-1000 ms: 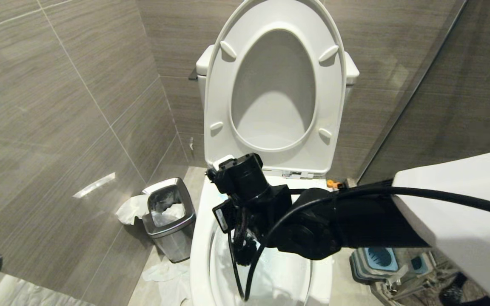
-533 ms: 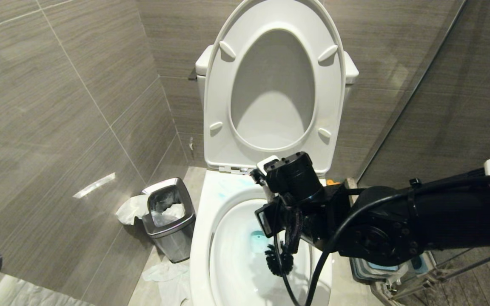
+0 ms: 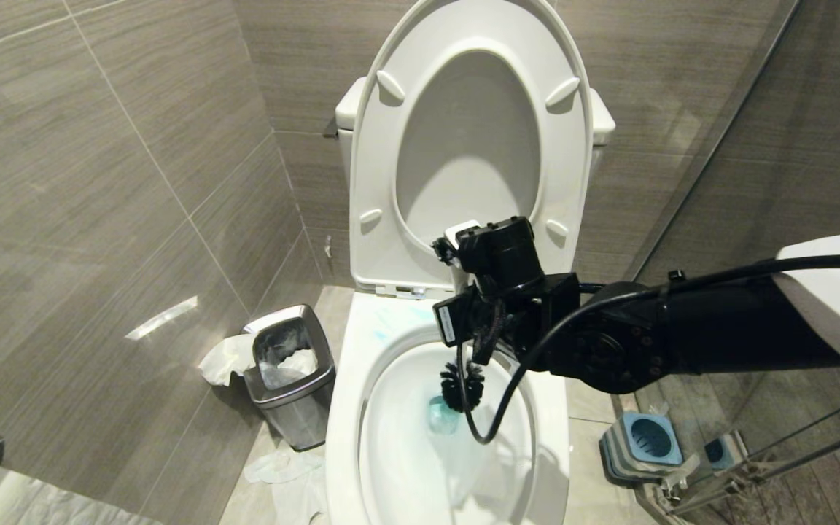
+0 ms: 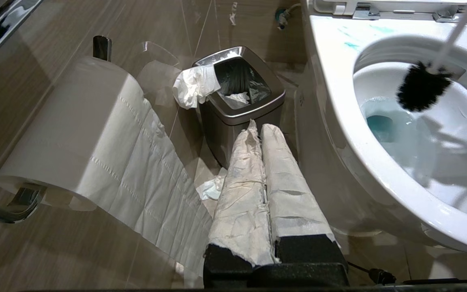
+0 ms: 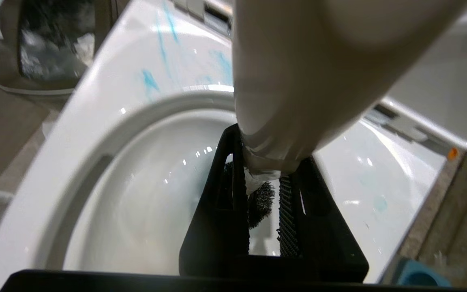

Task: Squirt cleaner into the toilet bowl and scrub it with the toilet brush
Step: Scrub the toilet bowl

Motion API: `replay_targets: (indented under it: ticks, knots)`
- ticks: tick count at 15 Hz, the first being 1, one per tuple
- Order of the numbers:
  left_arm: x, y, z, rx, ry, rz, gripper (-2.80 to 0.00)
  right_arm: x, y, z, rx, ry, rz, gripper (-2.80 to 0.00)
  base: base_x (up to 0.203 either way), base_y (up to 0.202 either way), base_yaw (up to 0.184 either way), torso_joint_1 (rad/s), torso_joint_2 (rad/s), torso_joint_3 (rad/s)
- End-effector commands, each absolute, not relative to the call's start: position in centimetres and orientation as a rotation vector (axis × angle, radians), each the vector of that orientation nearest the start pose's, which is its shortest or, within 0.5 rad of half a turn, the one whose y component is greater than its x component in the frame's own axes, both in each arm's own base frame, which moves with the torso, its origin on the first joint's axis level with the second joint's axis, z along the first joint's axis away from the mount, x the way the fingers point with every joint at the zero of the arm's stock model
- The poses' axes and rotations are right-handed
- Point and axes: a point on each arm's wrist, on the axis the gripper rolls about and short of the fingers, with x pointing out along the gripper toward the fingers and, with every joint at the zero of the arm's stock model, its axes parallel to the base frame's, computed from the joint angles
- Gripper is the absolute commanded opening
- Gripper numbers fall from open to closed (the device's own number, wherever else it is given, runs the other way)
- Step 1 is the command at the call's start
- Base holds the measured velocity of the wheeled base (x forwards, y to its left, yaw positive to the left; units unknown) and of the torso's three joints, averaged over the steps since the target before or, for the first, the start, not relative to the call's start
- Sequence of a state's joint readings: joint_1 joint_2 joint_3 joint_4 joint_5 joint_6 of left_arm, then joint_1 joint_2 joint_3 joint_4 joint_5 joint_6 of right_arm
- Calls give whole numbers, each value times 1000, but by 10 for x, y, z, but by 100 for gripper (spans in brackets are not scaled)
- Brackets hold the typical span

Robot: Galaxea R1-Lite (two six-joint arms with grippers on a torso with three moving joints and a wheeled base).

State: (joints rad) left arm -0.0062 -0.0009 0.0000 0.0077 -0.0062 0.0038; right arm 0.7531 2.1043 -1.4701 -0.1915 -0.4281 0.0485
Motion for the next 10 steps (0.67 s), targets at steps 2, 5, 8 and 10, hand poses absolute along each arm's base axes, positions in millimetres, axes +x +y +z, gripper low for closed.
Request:
replay_targets:
  ticks: [2,5,8,10]
  knots:
    - [-23,0,74,3,9,-12,-280,329,331,158,-193,341,358,-280,0,0,0,0,0,0]
    - [-23,0,74,3,9,-12,-280,298,373,161,-206,330,430,-280,0,0,0,0,0,0]
    - [-23,0,74,3,9,-12,-280,267,380,164,-223,352,473,-280,0,0,0,0,0,0]
    - [-23,0,74,3,9,-12,-280,244,372,165,-229,384,495,-280,0,0,0,0,0,0]
